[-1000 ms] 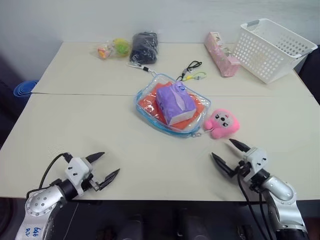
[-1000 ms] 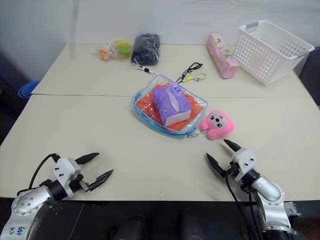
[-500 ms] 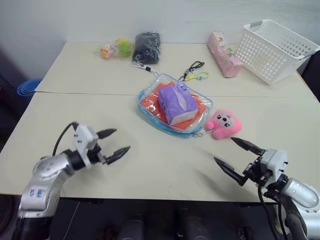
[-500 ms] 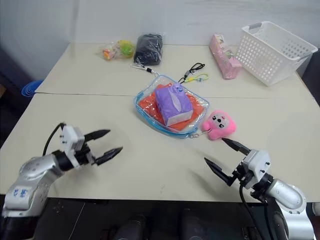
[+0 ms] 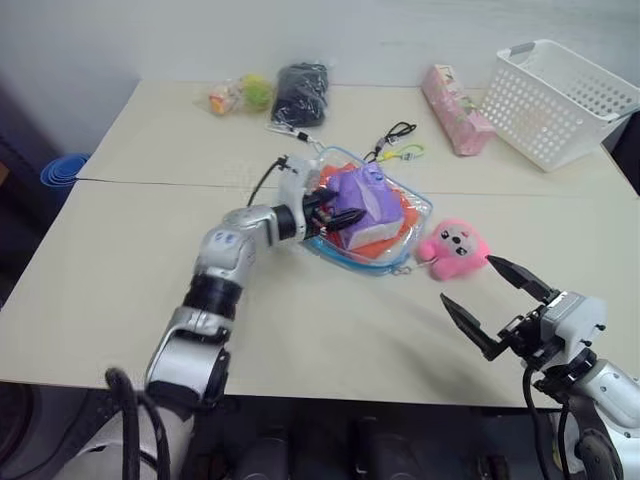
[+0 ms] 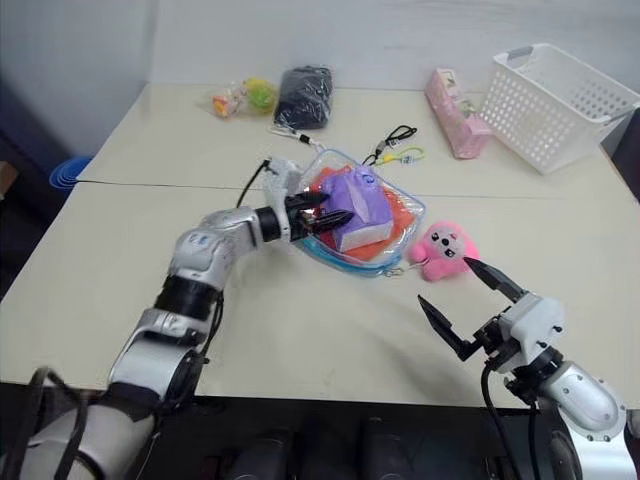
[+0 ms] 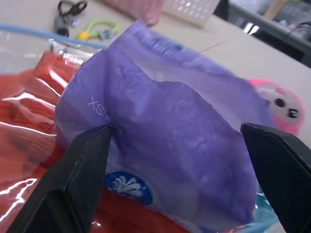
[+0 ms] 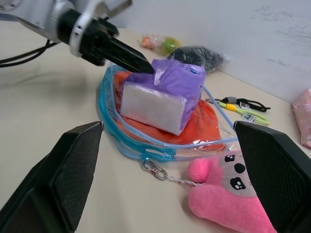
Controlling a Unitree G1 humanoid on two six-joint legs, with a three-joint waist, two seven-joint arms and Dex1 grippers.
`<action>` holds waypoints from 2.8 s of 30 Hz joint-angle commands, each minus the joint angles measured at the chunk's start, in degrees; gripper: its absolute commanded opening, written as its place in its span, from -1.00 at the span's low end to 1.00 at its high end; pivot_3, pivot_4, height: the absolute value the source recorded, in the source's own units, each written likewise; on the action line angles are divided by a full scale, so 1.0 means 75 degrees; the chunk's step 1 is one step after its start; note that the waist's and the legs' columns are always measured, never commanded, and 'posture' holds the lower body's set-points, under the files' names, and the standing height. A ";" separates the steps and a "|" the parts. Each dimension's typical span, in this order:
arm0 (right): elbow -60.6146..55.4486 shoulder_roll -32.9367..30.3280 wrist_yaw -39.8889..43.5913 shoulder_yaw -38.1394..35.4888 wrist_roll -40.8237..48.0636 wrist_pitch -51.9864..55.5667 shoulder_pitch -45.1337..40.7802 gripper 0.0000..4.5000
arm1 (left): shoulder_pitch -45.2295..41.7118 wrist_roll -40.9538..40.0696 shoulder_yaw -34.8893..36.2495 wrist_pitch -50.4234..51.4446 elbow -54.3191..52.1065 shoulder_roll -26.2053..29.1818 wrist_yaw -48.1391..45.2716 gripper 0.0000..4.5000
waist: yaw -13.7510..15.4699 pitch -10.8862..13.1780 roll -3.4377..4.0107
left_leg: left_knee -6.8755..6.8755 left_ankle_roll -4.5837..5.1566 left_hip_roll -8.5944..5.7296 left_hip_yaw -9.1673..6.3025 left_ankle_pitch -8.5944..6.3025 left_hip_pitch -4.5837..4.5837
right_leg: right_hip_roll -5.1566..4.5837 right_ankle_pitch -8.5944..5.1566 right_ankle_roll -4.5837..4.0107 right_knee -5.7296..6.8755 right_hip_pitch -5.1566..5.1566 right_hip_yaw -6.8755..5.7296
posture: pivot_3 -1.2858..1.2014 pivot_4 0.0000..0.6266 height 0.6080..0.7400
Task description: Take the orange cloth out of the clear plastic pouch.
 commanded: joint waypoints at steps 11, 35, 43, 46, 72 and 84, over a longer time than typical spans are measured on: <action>-0.0776 0.0220 -0.0565 -0.0298 -0.0067 0.0105 0.0364 1.00 | -0.0843 0.0645 -0.0085 0.0385 0.1370 -0.0315 -0.0051 -0.36 | 0.0145 0.0000 -0.0002 | 0.0006 -0.0025 -0.0005 0.0000 0.0018 0.0015 | -0.0004 0.0000 0.0000 0.0007 0.0003 0.0005 | 0.03 -0.52 1.00; -0.0331 -0.0152 0.1587 0.2291 0.0040 0.0203 -0.1650 1.00 | 0.4017 -0.0785 0.5233 0.2918 -0.3858 0.4359 0.1816 -0.99 | -0.0052 0.0001 -0.0030 | -0.0002 -0.0051 0.0001 -0.0014 0.0033 -0.0031 | -0.0015 -0.0006 -0.0013 0.0062 -0.0089 0.0009 | 0.03 -0.52 1.00; 0.0342 -0.0324 0.1954 0.2150 -0.0031 -0.0052 -0.1828 1.00 | 0.4870 -0.0669 0.5273 0.2771 -0.4413 0.4685 0.1830 -0.39 | 0.0112 -0.0013 -0.0070 | 0.0005 -0.0042 -0.0004 -0.0021 0.0028 -0.0033 | -0.0025 -0.0006 -0.0014 0.0049 -0.0076 -0.0001 | 0.03 -0.52 1.00; 0.0496 -0.0442 0.1992 0.1786 0.0112 -0.0065 -0.1648 1.00 | 0.4639 -0.0633 0.5150 0.2321 -0.4371 0.5069 0.1609 0.04 | 0.0101 -0.0013 -0.0071 | 0.0001 -0.0042 -0.0003 -0.0019 0.0028 -0.0034 | -0.0024 -0.0006 -0.0015 0.0049 -0.0080 0.0001 | 0.03 -0.52 1.00; 0.0146 -0.0287 0.1194 -0.0253 -0.0430 -0.0604 0.0956 1.00 | -0.1544 0.4442 -0.2092 -0.9222 0.4443 0.2764 -0.2944 0.99 | -0.0043 -0.0012 -0.0076 | 0.0089 0.0022 -0.0008 0.0044 -0.0006 -0.0126 | 0.0003 0.0002 0.0001 0.0091 -0.0146 0.0015 | 0.03 -0.52 1.00; -0.0344 0.0221 0.0504 -0.0200 -0.0828 -0.0817 0.1658 1.00 | -0.2180 0.5870 -0.2720 -0.8761 0.5335 0.2176 -0.0973 0.91 | 0.0043 -0.0009 -0.0078 | 0.0118 0.0023 -0.0010 0.0035 -0.0007 -0.0116 | -0.0008 0.0005 0.0007 0.0080 -0.0128 0.0026 | 0.03 -0.52 1.00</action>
